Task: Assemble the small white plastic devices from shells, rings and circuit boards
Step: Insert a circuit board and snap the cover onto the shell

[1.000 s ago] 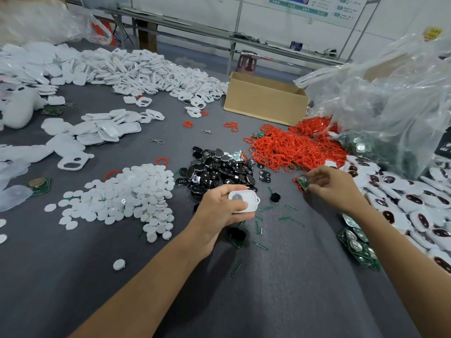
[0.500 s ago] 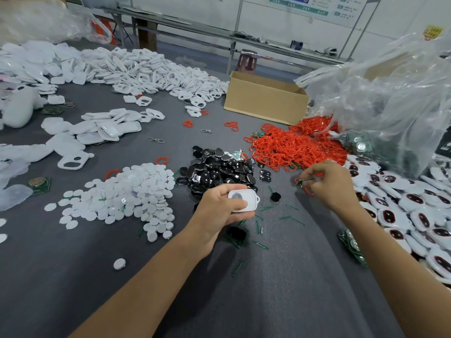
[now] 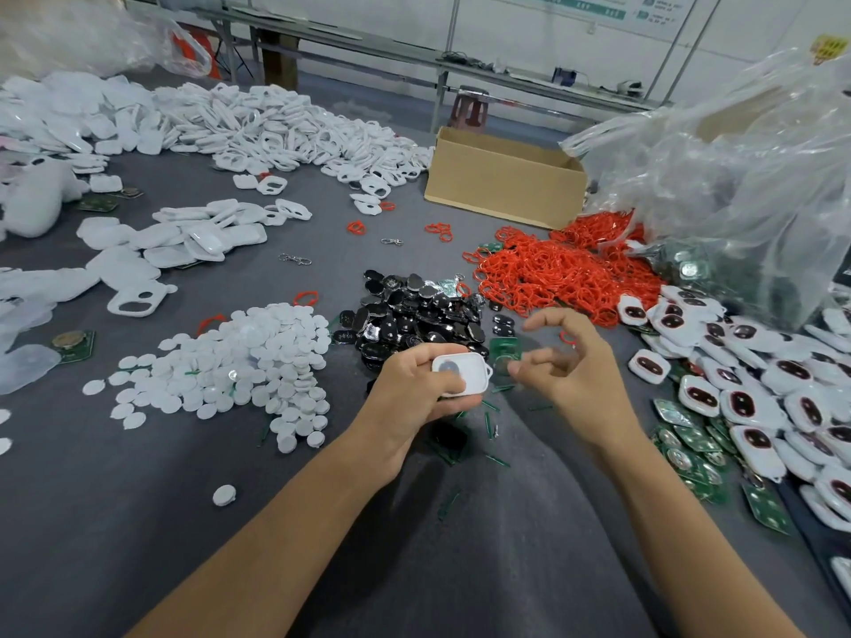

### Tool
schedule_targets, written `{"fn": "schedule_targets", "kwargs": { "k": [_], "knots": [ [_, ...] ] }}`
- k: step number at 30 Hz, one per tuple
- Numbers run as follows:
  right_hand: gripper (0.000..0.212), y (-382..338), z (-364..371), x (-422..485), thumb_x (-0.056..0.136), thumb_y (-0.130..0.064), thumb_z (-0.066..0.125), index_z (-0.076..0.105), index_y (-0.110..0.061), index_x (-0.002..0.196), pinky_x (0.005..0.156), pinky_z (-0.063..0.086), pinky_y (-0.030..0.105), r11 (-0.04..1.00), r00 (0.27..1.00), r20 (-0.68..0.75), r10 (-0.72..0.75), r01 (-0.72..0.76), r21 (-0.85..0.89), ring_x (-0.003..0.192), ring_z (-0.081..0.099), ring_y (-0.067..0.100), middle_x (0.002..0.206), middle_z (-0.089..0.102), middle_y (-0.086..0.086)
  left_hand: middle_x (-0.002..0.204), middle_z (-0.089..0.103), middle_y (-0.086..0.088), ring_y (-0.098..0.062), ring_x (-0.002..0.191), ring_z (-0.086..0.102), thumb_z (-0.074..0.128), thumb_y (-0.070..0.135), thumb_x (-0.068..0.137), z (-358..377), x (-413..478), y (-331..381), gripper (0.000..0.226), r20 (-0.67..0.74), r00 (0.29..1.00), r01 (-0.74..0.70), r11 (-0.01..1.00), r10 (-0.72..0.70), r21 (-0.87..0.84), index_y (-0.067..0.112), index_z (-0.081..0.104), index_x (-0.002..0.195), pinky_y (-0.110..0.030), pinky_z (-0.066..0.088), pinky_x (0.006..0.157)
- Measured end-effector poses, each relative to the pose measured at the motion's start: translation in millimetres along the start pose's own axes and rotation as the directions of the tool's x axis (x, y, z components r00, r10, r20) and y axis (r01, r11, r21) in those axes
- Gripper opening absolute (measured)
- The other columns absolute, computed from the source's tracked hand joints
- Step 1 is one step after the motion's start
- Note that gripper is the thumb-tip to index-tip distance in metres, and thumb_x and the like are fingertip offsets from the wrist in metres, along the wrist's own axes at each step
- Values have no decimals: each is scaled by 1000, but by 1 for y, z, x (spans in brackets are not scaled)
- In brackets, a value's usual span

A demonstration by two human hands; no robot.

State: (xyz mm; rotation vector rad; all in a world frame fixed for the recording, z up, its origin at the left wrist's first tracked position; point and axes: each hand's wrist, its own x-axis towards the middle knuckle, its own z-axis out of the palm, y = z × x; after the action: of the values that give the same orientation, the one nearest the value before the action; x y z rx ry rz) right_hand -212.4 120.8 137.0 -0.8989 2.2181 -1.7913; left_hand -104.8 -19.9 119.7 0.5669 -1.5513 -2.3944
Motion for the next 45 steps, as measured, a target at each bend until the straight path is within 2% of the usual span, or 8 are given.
{"fn": "schedule_targets", "kwargs": {
  "k": [3, 8, 16, 22, 29, 33, 38, 45],
  "knots": [
    [36, -4, 2, -2, 75, 14, 70, 63, -12, 98, 61, 47, 14, 994, 1000, 21, -9, 6, 105, 60, 56, 8, 76, 67, 5, 106, 68, -16, -17, 84, 70, 50, -17, 86, 0, 1, -1, 35, -3, 1000, 1, 1000, 0, 17, 1, 66, 111, -27, 60, 76],
    [27, -8, 4, -3, 79, 16, 64, 69, -10, 86, 69, 46, 13, 998, 999, -16, -47, 47, 29, 73, 57, 8, 103, 67, 6, 110, 67, -17, -20, 91, 68, 51, -17, 86, 0, 2, -1, 33, 9, 1000, 3, 1000, -3, 25, 1, 66, 109, -26, 59, 75],
    [28, -16, 14, -5, 79, 16, 64, 70, -11, 83, 74, 52, 17, 997, 990, 142, -17, 6, 79, 76, 61, 7, 95, 68, -4, 103, 72, -14, -22, 97, 70, 54, -18, 85, 0, 2, -1, 36, 75, 997, -4, 998, -1, 63, 4, 67, 111, -28, 59, 80],
    [34, -10, 24, -5, 75, 7, 73, 67, -27, 77, 69, 48, 20, 950, 986, 42, -162, 167, -265, 76, 61, 6, 93, 65, -14, 94, 72, -12, -17, 87, 70, 52, -11, 92, 2, 2, -1, 24, 76, 997, -6, 1000, 4, 31, -1, 67, 107, -26, 60, 76],
    [16, -4, 24, -10, 71, -6, 80, 75, -9, 86, 76, 39, 4, 754, 910, 78, -408, 384, -533, 82, 56, 3, 91, 68, 0, 87, 70, -11, -13, 76, 70, 50, -11, 93, 2, 4, -2, 23, 51, 999, 1, 1000, -1, -4, 3, 68, 98, -25, 60, 71],
    [10, -5, 25, -13, 73, -3, 78, 75, -4, 82, 75, 49, 22, 694, 876, 108, -471, 444, -567, 76, 66, 18, 87, 71, 7, 87, 72, -10, -14, 79, 70, 50, -12, 93, 1, 4, -3, 25, 69, 998, -7, 1000, 7, 6, 3, 69, 99, -25, 60, 73],
    [20, -5, 24, -15, 73, -8, 80, 75, -4, 92, 79, 55, 35, 708, 903, 143, -406, 410, -575, 86, 68, 23, 95, 72, 6, 83, 74, -7, -13, 79, 70, 49, -12, 93, 0, 5, -3, 26, 86, 996, -4, 1000, 5, -5, 4, 69, 96, -26, 60, 75],
    [16, -4, 19, -15, 78, -5, 74, 70, -5, 93, 79, 52, 38, 718, 915, 158, -373, 392, -576, 84, 63, 22, 95, 70, 4, 102, 71, -16, -22, 92, 66, 63, -21, 78, -2, 3, -4, 40, 109, 994, -14, 997, 6, 74, 2, 66, 110, -33, 57, 90]
  ]
}}
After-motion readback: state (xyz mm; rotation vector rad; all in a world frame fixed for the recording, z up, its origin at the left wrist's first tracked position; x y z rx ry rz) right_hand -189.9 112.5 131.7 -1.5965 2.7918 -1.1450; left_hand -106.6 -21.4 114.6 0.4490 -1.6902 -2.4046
